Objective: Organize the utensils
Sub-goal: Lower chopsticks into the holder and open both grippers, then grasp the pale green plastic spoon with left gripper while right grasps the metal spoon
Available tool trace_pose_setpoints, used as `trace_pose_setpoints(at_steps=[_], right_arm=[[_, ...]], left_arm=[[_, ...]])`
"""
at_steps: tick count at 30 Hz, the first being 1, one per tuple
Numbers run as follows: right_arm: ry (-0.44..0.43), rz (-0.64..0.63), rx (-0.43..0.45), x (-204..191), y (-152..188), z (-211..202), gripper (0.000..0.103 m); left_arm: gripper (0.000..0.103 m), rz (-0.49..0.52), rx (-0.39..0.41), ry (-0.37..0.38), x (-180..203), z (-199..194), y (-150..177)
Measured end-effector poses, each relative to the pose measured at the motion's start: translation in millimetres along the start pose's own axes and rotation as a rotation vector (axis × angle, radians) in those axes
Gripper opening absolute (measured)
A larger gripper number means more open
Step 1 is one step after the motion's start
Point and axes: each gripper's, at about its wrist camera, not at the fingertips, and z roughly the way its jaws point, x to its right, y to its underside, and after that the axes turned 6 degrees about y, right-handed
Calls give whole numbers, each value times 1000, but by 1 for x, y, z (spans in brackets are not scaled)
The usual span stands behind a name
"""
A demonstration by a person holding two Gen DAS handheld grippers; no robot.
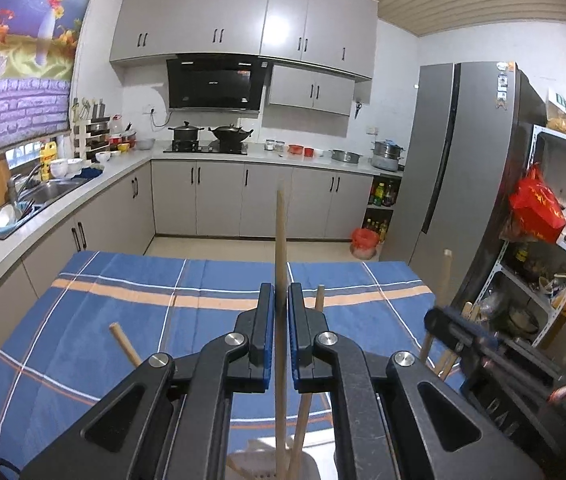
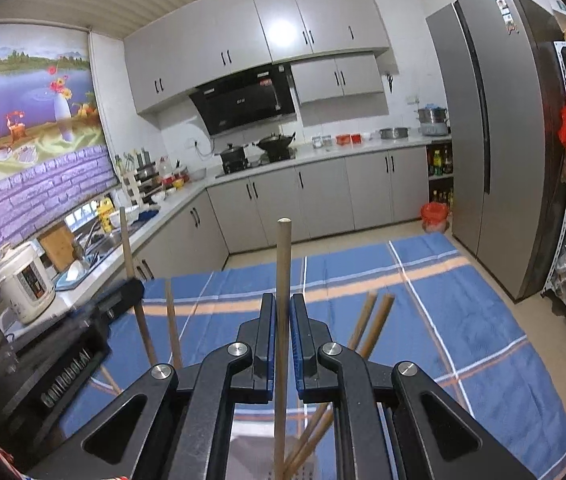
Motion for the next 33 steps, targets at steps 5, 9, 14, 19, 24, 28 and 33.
trace_pose_setpoints(at_steps=[5,9,14,19,24,28,33], right_arm=[[-24,-26,-31,-2,9,-8,17],[-31,-32,-18,0,9,-25,35],[-23,-38,8,9,7,-61,46],[4,-31,-21,37,22,-100,56],[54,-20,-128,73,62,-126,59],[82,11,-243,103,108,-140,59],[79,14,-365,126,153,-154,59]], left_arm=[[10,-16,9,-7,-2,-24,-3],[34,-32,45,-21,-1,-52,-8],[38,-23,88,-47,1,-99,-11],[61,-42,105,-84,-4,-147,0],[63,-66,11,-114,-12,-176,37],[63,-64,-131,-115,-14,-182,84],[63,-68,-311,-35,-5,-179,141]])
